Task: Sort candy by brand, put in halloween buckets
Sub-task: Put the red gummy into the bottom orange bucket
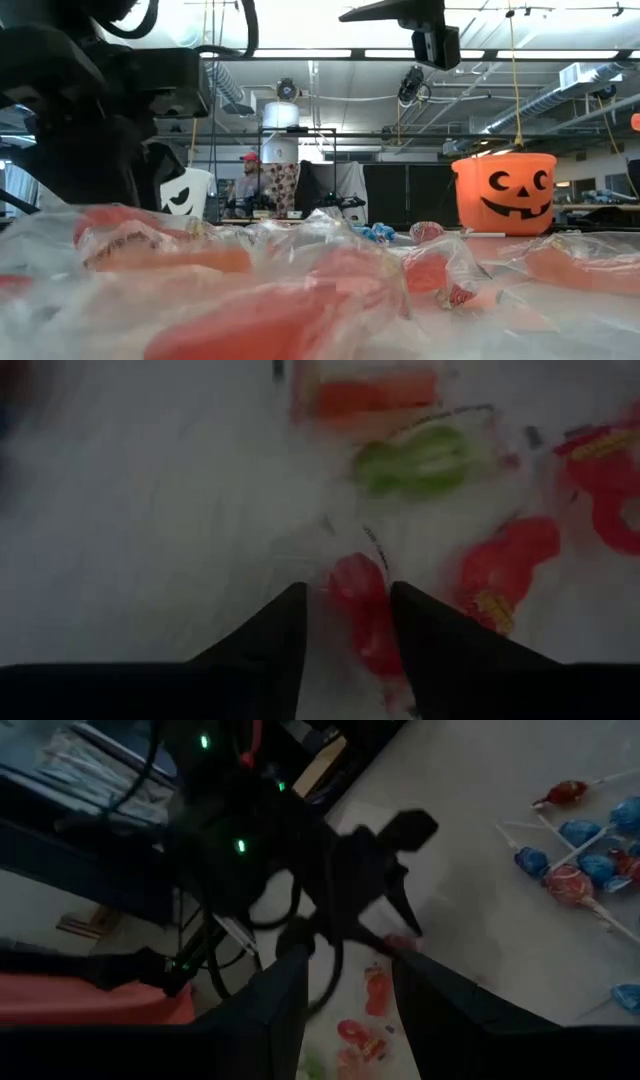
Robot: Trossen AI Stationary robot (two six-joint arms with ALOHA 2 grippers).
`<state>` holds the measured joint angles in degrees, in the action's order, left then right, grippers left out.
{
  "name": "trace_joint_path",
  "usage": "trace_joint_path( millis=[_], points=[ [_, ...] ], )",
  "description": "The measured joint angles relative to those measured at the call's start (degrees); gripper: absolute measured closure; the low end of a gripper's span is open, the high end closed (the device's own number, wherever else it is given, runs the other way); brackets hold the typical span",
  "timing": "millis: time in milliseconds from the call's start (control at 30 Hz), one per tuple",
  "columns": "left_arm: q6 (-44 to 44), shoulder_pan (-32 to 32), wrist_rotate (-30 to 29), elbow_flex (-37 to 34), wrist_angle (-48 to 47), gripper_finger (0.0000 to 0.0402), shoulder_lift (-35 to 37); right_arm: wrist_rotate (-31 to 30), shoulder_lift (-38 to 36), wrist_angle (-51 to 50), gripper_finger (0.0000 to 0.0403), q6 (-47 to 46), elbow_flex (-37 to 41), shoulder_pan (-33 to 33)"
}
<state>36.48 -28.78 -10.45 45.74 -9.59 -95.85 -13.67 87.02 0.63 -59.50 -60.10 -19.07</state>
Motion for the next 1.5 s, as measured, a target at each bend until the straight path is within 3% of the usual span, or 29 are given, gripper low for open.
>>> trace_joint_path(
  millis=[100,267,433,600,1033,1267,1367,1500],
  points=[
    [1.6,0.1,0.3,0.2,0.3,0.0284,-1.3,-0.2,0.0,-0.1,0.0245,-0.4,0.0,0.0],
    [1.7,0.2,-0.9,-0.3,1.0,0.0385,2.9,0.0,0.0,-0.2,0.0245,-1.6,0.0,0.0],
    [-4.9,0.4,-11.0,-0.2,4.2,0.0380,12.8,1.1,0.0,-0.6,0.0245,-6.1,0.0,-0.3],
    [-14.1,1.5,-13.2,-0.1,10.3,0.0386,19.4,1.5,0.0,1.0,0.0245,-6.5,0.0,0.1],
    [-21.8,5.3,-14.0,-0.1,26.7,0.0387,20.0,-0.2,0.0,8.6,0.0245,-3.4,0.0,2.3],
    [-22.6,6.3,-14.0,-0.1,27.5,0.0387,20.0,0.2,0.0,11.0,0.0247,0.0,0.0,2.7],
    [-22.7,6.2,-14.0,-0.1,28.1,0.0387,20.0,1.4,0.0,11.0,0.0265,2.1,0.0,3.0],
    [-22.9,6.7,-12.0,-0.1,28.3,0.0387,20.0,2.0,0.0,10.8,0.0324,3.3,0.0,4.0]
  ],
)
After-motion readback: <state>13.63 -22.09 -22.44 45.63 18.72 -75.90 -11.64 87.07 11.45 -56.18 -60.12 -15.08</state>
